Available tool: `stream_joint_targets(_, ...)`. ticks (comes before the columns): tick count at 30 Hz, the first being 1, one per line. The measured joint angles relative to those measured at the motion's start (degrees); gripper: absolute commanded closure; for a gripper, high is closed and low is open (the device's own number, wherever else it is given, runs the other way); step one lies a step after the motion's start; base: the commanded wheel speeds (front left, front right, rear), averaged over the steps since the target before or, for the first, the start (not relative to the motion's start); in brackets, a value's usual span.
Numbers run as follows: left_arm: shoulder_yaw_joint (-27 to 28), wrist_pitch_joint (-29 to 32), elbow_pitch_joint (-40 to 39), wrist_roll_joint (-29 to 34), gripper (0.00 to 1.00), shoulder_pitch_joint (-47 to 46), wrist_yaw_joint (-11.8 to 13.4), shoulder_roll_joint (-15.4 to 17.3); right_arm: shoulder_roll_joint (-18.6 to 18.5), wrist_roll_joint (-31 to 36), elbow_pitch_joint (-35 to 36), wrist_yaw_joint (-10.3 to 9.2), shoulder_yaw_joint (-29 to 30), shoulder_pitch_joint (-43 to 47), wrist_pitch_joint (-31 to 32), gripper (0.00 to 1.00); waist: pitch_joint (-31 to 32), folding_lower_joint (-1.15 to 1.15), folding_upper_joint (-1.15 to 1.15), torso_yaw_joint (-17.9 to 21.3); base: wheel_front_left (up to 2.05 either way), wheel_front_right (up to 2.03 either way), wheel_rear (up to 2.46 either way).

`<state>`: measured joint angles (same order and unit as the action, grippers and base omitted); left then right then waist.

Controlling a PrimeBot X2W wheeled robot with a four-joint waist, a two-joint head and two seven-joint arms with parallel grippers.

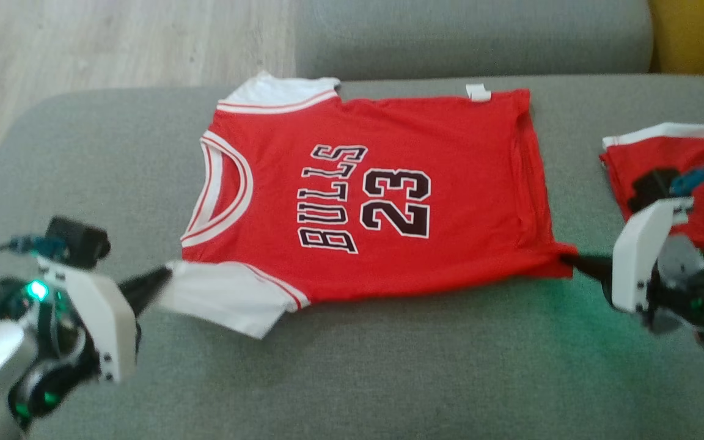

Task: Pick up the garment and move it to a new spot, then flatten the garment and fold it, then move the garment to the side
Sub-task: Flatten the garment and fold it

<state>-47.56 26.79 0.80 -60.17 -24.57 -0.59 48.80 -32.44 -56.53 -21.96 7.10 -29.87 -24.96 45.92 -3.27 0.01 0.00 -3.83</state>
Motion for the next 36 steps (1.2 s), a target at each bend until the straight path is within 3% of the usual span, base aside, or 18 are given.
stream_joint_targets(15, -1.74, 3.23, 18.72, 8.06, 1.0, -18.34, -4.55, -7.78, 6.52, 7.46, -6.04, 0.0, 4.33, -9.74, -1.08, 1.0, -7.85, 0.01, 0.0, 1.92, 0.0, 0.0, 0.0)
stream_joint_targets(33, -6.06, -6.75, 36.98, 15.95, 1.0, -30.7, -6.51, -16.55, 10.23, 9.26, -11.39, 0.0, 2.37, -16.34, -6.17, 1.0, -13.05, 0.0, 0.0, 5.45, 0.0, 0.0, 0.0)
stream_joint_targets(34, -6.15, -7.25, 37.77, 16.0, 0.0, -31.09, -6.53, -17.0, 10.29, 9.24, -11.8, 0.0, 2.36, -16.53, -6.8, 0.7, -13.15, -0.01, 0.0, 5.54, 0.0, 0.0, 0.0)
stream_joint_targets(35, -6.27, -8.04, 38.5, 16.47, 0.0, -31.48, -6.54, -17.4, 10.38, 9.23, -12.16, 0.0, 2.74, -16.71, -7.95, 0.0, -13.28, -0.01, 0.0, 5.59, 0.0, 0.0, 0.0)
stream_joint_targets(36, -6.32, -8.83, 39.25, 16.99, 0.0, -31.81, -6.56, -17.75, 10.71, 9.05, -12.59, 0.0, 3.43, -16.92, -8.78, 0.0, -13.42, -0.01, 0.0, 5.62, 0.0, 0.0, 0.0)
